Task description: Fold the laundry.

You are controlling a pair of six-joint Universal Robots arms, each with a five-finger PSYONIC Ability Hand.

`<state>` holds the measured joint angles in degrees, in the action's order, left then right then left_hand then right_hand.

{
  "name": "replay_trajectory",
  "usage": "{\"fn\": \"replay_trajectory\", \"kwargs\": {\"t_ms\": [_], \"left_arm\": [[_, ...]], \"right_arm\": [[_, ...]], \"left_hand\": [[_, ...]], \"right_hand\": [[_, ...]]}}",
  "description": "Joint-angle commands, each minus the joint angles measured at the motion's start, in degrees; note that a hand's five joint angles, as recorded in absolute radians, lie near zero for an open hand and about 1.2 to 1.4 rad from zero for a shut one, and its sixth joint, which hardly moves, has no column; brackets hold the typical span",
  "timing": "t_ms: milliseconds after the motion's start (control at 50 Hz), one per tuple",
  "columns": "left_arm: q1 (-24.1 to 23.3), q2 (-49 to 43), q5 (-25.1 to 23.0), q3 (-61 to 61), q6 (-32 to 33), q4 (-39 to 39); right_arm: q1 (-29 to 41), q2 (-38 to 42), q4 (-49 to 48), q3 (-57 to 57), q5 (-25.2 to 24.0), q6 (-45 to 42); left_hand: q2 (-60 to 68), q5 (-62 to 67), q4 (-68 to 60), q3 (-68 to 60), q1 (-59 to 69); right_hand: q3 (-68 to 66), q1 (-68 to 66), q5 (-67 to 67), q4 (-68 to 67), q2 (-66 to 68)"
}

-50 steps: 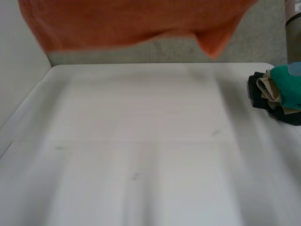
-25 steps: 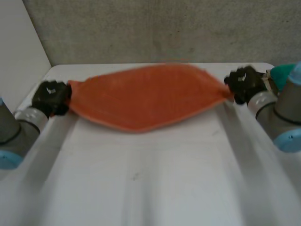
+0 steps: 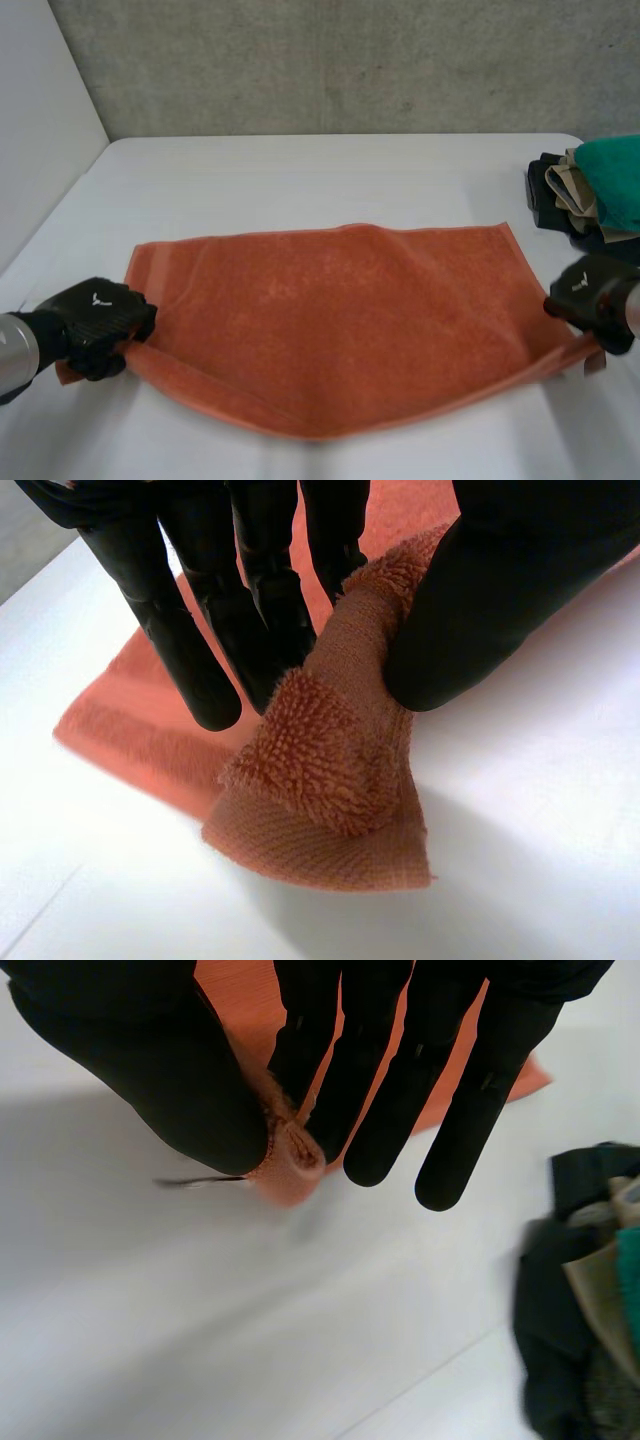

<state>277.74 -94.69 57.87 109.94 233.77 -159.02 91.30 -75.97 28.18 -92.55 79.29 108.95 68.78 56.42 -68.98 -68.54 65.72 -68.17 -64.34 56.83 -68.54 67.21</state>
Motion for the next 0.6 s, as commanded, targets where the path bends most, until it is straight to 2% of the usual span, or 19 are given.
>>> {"fn": "replay_trajectory", "kwargs": {"t_ms": [20,80,100,180,320,480,560,580,600], "left_arm": [[-5.26,-10.13,2.48,-10.42,-2.68,-5.14],[-7.20,-14.55,7.41,-15.35,-6.38,-7.62],[-8.43,-17.17,10.39,-18.50,-8.48,-8.84],[-11.15,-22.62,14.98,-26.06,-12.27,-11.57],[-13.80,-32.21,18.15,-39.79,-15.71,-15.09],[-16.52,-44.42,24.30,-55.43,-16.85,-13.25],[-17.49,-46.98,24.74,-59.48,-17.03,-13.34],[-17.75,-47.25,24.66,-59.84,-17.03,-13.42],[-18.02,-47.43,24.57,-60.02,-16.77,-13.42]], "right_arm": [[3.62,8.45,-11.90,7.88,0.34,11.87],[4.41,11.80,-14.28,11.41,1.13,15.40],[4.68,14.16,-15.86,13.60,1.74,16.89],[5.20,19.70,-20.51,19.40,3.23,19.19],[7.40,28.24,-28.08,28.29,4.12,21.92],[10.47,39.56,-35.81,40.14,7.28,22.89],[11.27,43.87,-37.05,45.24,8.77,22.54],[11.44,44.67,-37.05,46.04,9.21,22.45],[11.62,45.38,-36.97,46.75,9.74,22.36]], "left_hand": [[11.22,13.58,-11.02,-11.46,14.28],[11.22,13.58,-11.02,-11.46,14.28],[11.22,13.58,-11.02,-11.46,14.28],[11.22,13.58,-11.02,-11.46,14.28],[11.22,13.58,-11.02,-11.46,14.28],[11.22,13.58,-11.02,-11.46,14.28],[11.22,13.58,-11.02,-11.46,14.28],[-2.75,-0.39,2.95,2.51,0.31],[-21.37,-19.01,21.57,21.14,-18.31]], "right_hand": [[-11.83,-15.66,13.17,-11.46,12.79],[-11.83,-15.66,13.17,-11.46,12.79],[-11.83,-15.66,13.17,-11.46,12.79],[-11.83,-15.66,13.17,-11.46,12.79],[-11.83,-15.66,13.17,-11.46,12.79],[-11.83,-15.66,13.17,-11.46,12.79],[-11.83,-15.66,13.17,-11.46,12.79],[-11.83,-15.66,13.17,-11.46,12.79],[0.52,-3.31,0.82,0.88,0.45]]}}
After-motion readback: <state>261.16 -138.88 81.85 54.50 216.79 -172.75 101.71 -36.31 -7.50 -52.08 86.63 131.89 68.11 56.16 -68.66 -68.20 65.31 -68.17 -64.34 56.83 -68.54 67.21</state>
